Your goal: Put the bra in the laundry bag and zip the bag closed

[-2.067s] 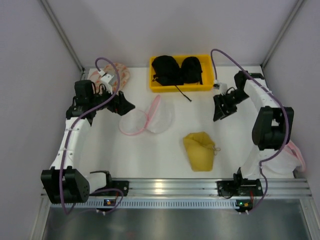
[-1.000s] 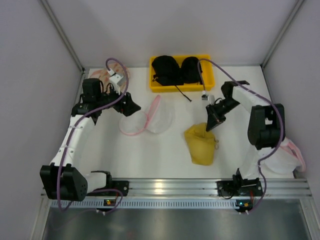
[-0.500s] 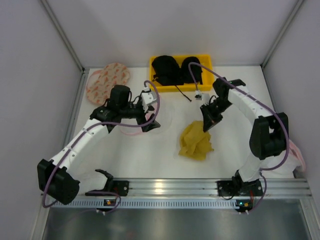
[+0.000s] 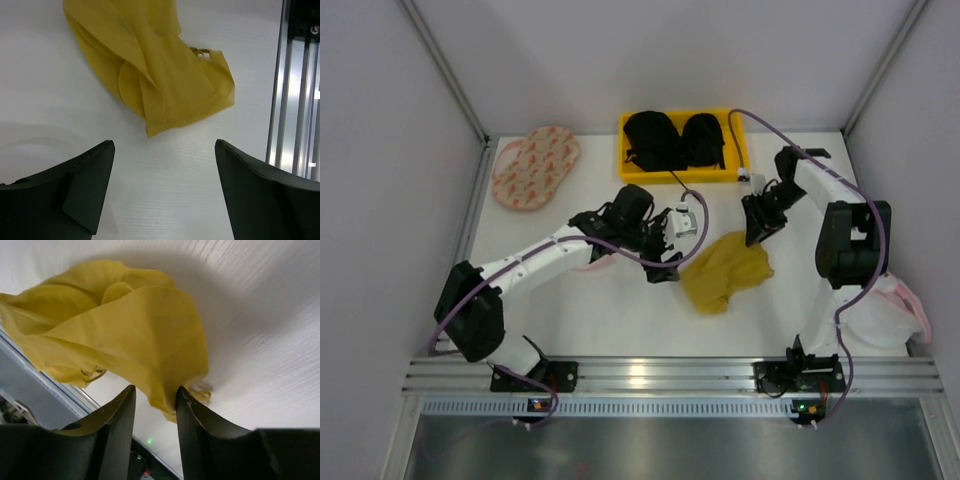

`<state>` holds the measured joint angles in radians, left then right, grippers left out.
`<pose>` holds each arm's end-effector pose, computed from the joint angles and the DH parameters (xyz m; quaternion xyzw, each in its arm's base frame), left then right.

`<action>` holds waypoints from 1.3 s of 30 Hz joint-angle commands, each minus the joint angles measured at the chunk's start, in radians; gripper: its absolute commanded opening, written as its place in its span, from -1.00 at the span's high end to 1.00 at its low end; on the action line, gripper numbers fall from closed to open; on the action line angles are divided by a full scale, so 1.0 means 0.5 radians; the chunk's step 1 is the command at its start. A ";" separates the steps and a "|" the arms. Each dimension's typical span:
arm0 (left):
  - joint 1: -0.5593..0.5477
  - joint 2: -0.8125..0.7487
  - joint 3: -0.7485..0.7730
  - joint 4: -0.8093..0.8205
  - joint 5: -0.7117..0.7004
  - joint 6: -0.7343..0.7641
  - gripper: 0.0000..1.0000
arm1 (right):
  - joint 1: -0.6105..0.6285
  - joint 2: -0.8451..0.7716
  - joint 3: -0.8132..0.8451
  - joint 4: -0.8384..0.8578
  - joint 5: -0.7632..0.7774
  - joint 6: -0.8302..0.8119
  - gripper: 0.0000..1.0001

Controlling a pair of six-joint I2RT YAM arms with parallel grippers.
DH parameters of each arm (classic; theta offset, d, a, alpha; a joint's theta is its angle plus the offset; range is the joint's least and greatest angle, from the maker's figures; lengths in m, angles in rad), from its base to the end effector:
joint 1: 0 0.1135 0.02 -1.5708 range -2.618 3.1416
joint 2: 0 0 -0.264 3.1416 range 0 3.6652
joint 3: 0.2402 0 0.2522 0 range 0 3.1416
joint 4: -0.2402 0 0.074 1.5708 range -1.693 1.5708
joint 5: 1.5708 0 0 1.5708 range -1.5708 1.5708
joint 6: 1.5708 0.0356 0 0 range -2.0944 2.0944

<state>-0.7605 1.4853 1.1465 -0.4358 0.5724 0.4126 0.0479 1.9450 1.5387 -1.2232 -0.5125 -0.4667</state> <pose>0.2205 -0.2364 0.2790 0.5806 0.6759 -0.3207 0.3212 0.3578 0.0346 0.2127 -0.2389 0.9370 0.2537 0.0249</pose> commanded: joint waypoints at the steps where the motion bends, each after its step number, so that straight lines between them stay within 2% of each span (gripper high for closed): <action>1: -0.062 0.149 0.204 0.267 -0.077 -0.288 -0.73 | 0.015 -0.043 -0.006 0.047 -0.073 -0.055 0.14; 4: -0.105 0.284 0.323 0.384 -0.129 -0.460 -0.70 | -0.001 -0.119 -0.016 0.041 -0.070 -0.042 -0.06; 10: -0.200 0.649 0.642 0.405 -0.319 -0.632 -0.70 | -0.077 -0.273 0.040 0.084 0.028 0.074 -0.11; 11: -0.209 0.701 0.679 0.405 -0.338 -0.650 -0.70 | -0.099 -0.285 0.043 0.096 0.046 0.096 -0.24; 12: -0.228 0.790 0.744 0.402 -0.390 -0.690 -0.70 | -0.157 -0.315 0.040 0.112 0.086 0.105 -0.52; 13: -0.234 0.824 0.765 0.402 -0.399 -0.708 -0.71 | -0.191 -0.337 0.037 0.142 0.098 0.123 -0.56; 18: -0.277 1.005 0.861 0.402 -0.479 -0.724 -0.70 | -0.307 -0.383 0.037 0.149 0.068 0.139 -0.65; 24: -0.341 1.162 0.956 0.369 -0.608 -0.657 -0.58 | -0.402 -0.386 0.037 0.127 -0.042 0.157 -0.65; 27: -0.350 1.226 0.999 0.335 -0.666 -0.620 -0.40 | -0.433 -0.399 0.000 0.127 -0.061 0.148 -0.61; 31: -0.360 1.309 1.078 0.280 -0.718 -0.601 -0.04 | -0.452 -0.408 -0.034 0.145 -0.076 0.142 -0.59; 32: -0.363 1.327 1.088 0.270 -0.731 -0.586 0.19 | -0.452 -0.408 -0.040 0.139 -0.082 0.136 -0.58; 33: -0.366 1.331 1.106 0.261 -0.734 -0.580 0.27 | -0.455 -0.405 -0.037 0.145 -0.086 0.133 -0.58; 34: -0.369 1.331 1.112 0.252 -0.728 -0.574 0.51 | -0.461 -0.399 -0.037 0.145 -0.089 0.133 -0.57; 36: -0.369 1.325 1.125 0.237 -0.746 -0.567 0.80 | -0.464 -0.380 -0.028 0.142 -0.104 0.133 -0.55; 38: -0.369 1.306 1.134 0.209 -0.740 -0.552 1.00 | -0.467 -0.365 -0.019 0.133 -0.131 0.133 -0.49; 39: -0.369 1.273 1.125 0.203 -0.737 -0.549 1.00 | -0.470 -0.365 -0.013 0.130 -0.138 0.124 -0.47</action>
<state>-0.9405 2.1582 1.6638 -0.3229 0.2115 0.1226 -0.1684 1.7882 1.5181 -1.1671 -0.5404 -0.3988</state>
